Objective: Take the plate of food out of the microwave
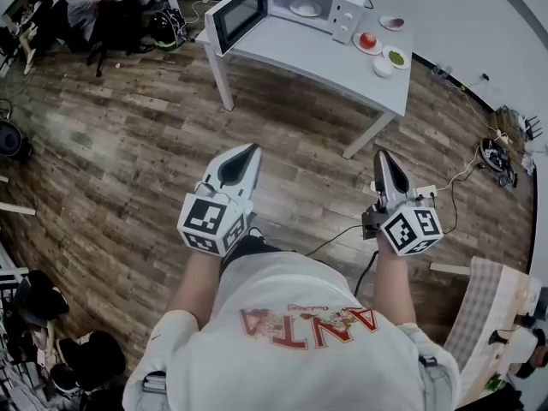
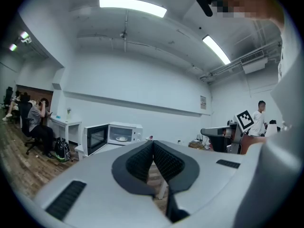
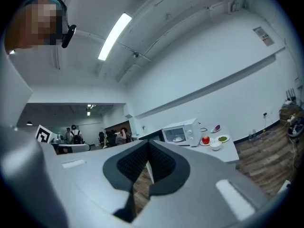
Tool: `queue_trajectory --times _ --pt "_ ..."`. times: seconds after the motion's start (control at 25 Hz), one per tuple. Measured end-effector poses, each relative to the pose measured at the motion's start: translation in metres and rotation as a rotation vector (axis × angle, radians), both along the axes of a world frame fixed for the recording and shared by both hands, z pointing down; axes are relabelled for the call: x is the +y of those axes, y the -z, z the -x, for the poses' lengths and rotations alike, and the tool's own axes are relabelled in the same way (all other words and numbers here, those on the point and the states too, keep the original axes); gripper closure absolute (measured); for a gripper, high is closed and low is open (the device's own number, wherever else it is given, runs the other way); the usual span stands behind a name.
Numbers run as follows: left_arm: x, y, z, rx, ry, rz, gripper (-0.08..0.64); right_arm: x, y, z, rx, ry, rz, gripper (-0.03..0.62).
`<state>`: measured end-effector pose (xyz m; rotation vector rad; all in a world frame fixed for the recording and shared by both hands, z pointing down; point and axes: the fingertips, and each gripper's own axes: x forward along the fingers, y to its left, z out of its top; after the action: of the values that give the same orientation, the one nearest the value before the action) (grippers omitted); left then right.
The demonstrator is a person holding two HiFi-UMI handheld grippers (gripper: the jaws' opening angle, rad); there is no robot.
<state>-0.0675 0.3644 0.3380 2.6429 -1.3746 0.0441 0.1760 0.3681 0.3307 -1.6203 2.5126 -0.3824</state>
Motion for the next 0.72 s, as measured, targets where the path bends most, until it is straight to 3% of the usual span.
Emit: queue_trajectory --times 0.4,0.72 --pt "-0.053 -0.002 0.097 0.022 0.020 0.020 0.551 -0.066 0.011 0.106 0.055 0.063 0.012 0.589" --pt "-0.081 -0.008 0.127 0.020 0.040 0.015 0.551 -0.111 0.004 0.148 0.073 0.122 0.030 0.589"
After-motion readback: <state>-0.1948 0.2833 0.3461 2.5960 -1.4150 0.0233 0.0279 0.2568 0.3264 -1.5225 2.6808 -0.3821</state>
